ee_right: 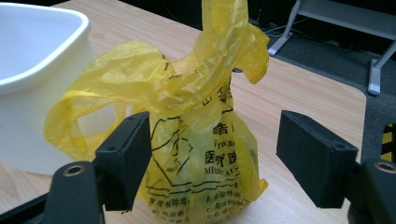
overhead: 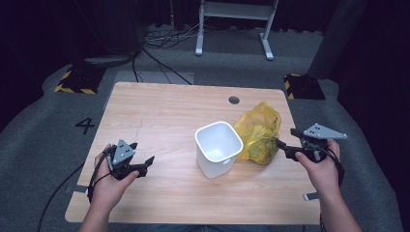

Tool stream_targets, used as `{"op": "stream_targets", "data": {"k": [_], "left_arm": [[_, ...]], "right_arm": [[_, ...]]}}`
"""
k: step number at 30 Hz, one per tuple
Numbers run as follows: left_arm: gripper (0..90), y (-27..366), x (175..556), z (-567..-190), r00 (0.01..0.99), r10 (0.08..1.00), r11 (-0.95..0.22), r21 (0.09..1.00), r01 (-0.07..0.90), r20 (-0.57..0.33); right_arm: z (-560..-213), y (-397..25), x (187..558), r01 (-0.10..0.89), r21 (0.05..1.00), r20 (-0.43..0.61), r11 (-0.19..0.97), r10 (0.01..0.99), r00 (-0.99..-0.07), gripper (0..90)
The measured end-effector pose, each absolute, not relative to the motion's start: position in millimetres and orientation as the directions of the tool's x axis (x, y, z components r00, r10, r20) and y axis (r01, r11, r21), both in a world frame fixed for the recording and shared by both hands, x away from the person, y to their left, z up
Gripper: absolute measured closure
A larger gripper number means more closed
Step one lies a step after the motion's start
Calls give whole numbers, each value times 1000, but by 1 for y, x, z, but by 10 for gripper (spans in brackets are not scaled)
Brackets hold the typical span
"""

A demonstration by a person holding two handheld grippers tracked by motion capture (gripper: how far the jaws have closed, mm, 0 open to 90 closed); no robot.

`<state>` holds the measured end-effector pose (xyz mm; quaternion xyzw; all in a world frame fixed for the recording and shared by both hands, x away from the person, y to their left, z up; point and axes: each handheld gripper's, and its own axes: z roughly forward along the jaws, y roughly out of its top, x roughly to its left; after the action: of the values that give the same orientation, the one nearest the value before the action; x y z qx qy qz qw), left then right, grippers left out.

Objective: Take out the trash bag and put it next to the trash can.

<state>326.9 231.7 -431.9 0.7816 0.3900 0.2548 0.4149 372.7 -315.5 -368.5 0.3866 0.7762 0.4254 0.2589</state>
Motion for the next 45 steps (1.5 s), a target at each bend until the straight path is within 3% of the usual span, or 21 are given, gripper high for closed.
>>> {"op": "stream_targets", "data": {"k": [16, 27, 45], "left_arm": [[233, 241, 317, -427, 575, 815, -363, 839, 406, 74], [232, 253, 310, -435, 609, 789, -413, 803, 430, 79], [214, 284, 312, -456, 581, 814, -383, 760, 525, 10]], "right_arm": [[-363, -333, 341, 382, 842, -87, 381, 795, -601, 256], [-382, -356, 324, 429, 829, -54, 359, 815, -577, 222], [-431, -368, 320, 535, 759, -3, 371, 824, -567, 173]]}}
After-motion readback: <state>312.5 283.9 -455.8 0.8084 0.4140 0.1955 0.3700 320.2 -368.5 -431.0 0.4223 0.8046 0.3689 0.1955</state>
